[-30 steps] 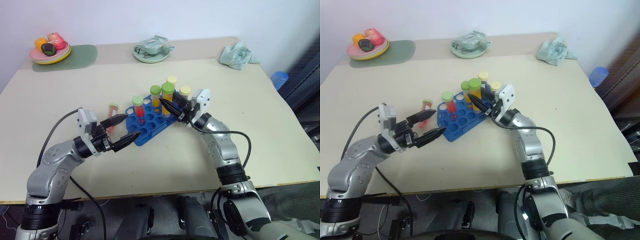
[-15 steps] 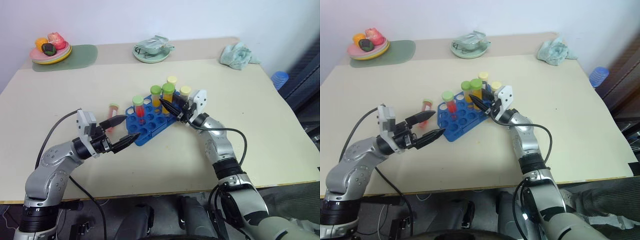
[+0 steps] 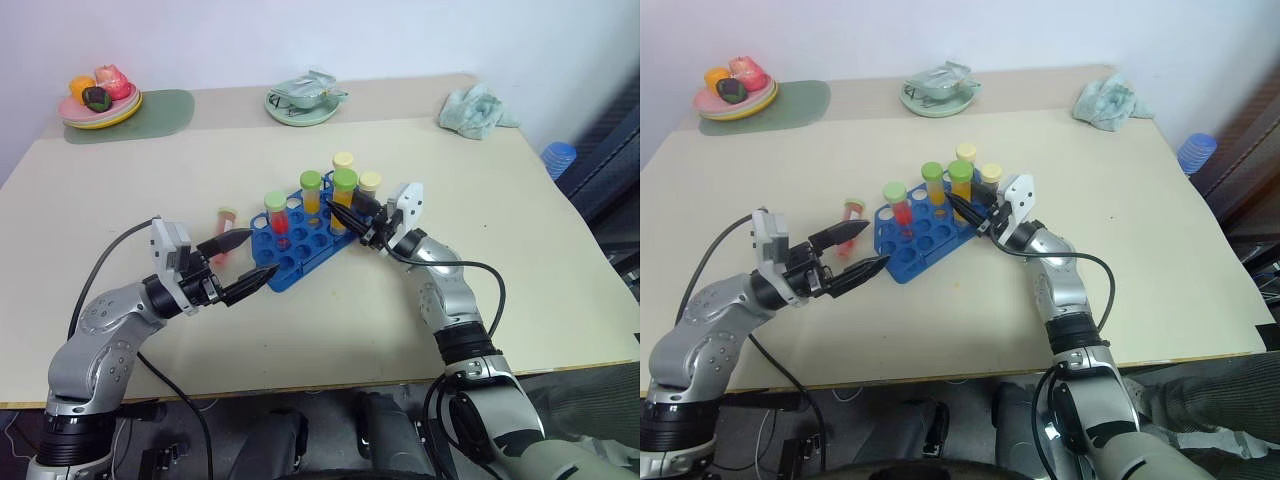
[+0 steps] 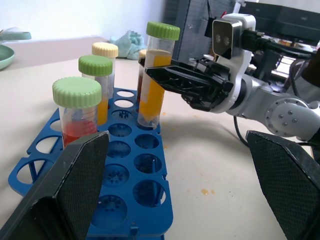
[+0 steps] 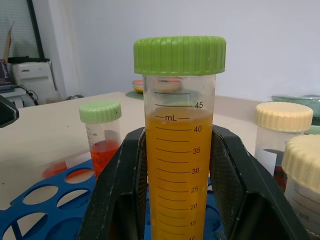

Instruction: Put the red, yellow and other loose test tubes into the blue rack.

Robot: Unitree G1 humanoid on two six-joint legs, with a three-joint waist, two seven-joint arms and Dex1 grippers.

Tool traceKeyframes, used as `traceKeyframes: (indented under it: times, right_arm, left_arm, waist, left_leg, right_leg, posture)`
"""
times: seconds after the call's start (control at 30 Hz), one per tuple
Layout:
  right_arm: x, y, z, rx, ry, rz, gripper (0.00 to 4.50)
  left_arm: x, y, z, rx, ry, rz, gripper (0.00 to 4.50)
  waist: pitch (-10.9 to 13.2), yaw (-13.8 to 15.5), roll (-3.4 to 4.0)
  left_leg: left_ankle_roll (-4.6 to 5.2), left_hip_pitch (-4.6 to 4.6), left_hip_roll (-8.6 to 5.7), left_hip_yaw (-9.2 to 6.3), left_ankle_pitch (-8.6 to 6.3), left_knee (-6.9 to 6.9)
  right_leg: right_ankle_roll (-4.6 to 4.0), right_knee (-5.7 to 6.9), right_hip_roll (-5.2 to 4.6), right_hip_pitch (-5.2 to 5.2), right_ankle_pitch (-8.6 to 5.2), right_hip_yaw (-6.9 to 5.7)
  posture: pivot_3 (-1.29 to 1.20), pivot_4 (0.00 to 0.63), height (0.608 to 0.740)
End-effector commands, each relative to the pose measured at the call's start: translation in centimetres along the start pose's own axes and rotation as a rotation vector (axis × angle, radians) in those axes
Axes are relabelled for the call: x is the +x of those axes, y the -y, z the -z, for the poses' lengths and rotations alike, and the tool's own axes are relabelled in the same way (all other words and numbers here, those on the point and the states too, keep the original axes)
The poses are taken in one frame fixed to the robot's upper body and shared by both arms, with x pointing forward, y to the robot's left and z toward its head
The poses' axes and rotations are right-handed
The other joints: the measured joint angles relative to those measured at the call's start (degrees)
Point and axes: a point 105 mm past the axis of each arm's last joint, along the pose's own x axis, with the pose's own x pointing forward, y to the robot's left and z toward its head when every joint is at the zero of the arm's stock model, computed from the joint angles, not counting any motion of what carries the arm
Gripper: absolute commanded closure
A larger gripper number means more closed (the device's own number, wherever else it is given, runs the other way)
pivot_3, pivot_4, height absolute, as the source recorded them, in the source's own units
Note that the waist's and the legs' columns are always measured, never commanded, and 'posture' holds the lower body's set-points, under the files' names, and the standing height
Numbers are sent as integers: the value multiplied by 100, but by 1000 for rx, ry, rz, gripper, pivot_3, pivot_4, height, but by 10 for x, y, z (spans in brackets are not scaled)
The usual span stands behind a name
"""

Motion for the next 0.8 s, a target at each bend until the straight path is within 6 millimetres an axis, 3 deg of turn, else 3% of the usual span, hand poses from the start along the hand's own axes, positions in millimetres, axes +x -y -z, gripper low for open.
traceKeyframes:
  times: [0.03, 0.8]
  right_arm:
    - [4, -2, -16, -33, 54, -11, 2780]
    - [4, -1, -5, -22, 30, -6, 2780]
  left_arm:
    - [1, 1, -12, 40, 31, 15, 0]
    - [-2, 4, -12, 39, 28, 7, 0]
  waist:
    - [0, 1, 0]
    - [0, 0, 0]
  left_leg:
    - [0, 0, 0, 0, 0, 0]
    - [0, 0, 0, 0, 0, 0]
  right_leg:
    - [0, 0, 0, 0, 0, 0]
    - [0, 0, 0, 0, 0, 0]
  posture:
    - [0, 150, 740]
    - [0, 150, 740]
